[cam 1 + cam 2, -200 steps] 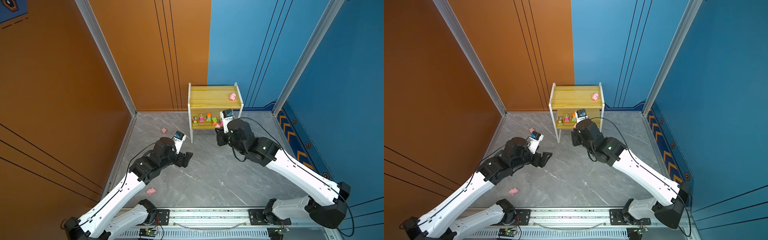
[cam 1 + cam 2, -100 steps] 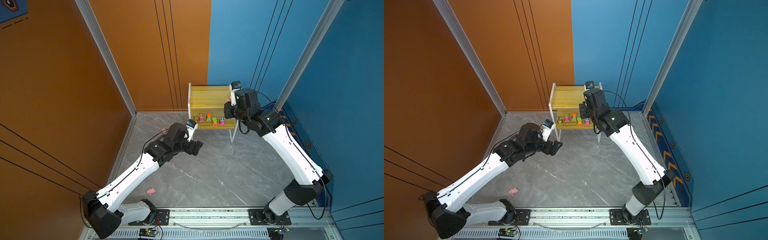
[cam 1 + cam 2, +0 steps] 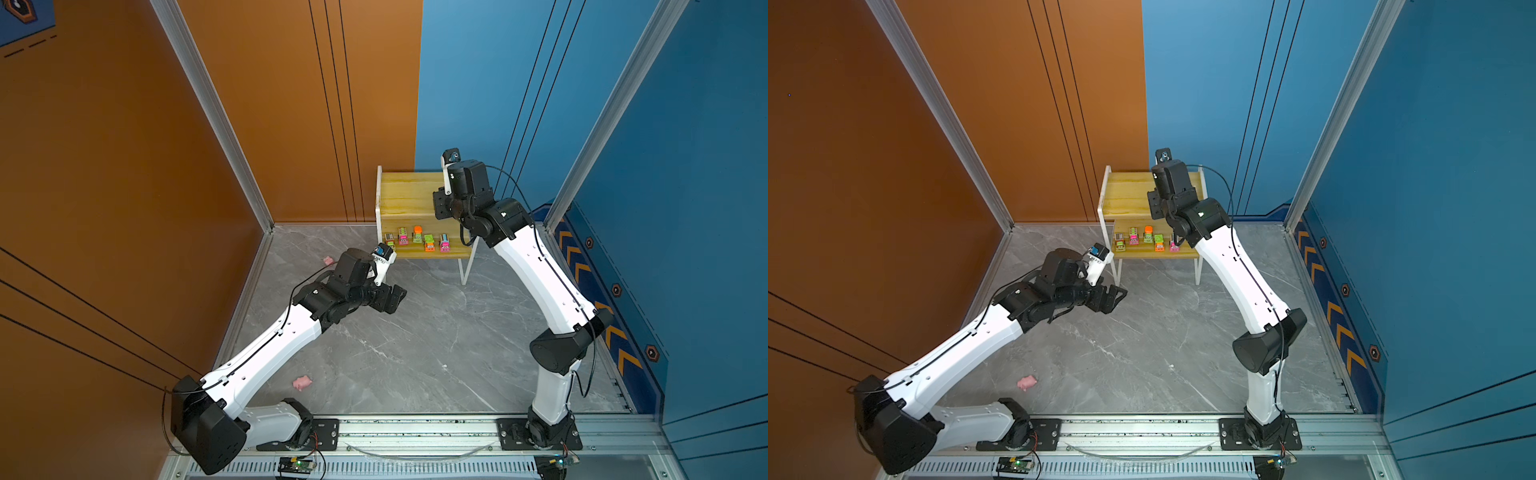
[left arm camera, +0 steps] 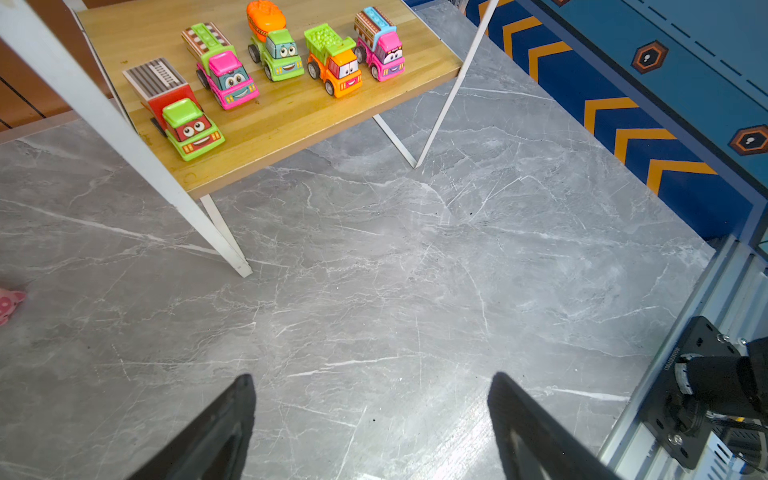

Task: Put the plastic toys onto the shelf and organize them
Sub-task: 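Lift the pink pig with right gripper and carry it over the shelf's upper tier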

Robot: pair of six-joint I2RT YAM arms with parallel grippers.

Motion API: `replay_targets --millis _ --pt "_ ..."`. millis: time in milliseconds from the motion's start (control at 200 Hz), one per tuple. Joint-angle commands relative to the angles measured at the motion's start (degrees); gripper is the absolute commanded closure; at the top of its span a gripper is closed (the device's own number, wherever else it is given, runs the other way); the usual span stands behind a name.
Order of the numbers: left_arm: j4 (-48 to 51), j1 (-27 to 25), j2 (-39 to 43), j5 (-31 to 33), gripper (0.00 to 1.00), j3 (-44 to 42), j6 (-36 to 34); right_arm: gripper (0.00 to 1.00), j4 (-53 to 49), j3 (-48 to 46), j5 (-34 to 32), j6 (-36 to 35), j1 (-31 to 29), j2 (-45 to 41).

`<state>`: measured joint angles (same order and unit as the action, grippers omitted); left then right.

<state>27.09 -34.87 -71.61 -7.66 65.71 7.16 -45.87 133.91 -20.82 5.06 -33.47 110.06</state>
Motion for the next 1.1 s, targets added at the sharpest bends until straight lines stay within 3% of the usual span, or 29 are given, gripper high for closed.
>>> replay_targets --millis 0,1096 --pt "-1.25 0.34 -0.45 -2.22 0.12 -0.85 0.75 0.77 -1.33 2.73 -1.56 -1.36 0.9 1.89" --pt "-2.22 1.95 -1.44 -5.45 0.12 -0.65 1.89 0.74 -0.9 7.6 -6.09 -4.88 3.59 11.55"
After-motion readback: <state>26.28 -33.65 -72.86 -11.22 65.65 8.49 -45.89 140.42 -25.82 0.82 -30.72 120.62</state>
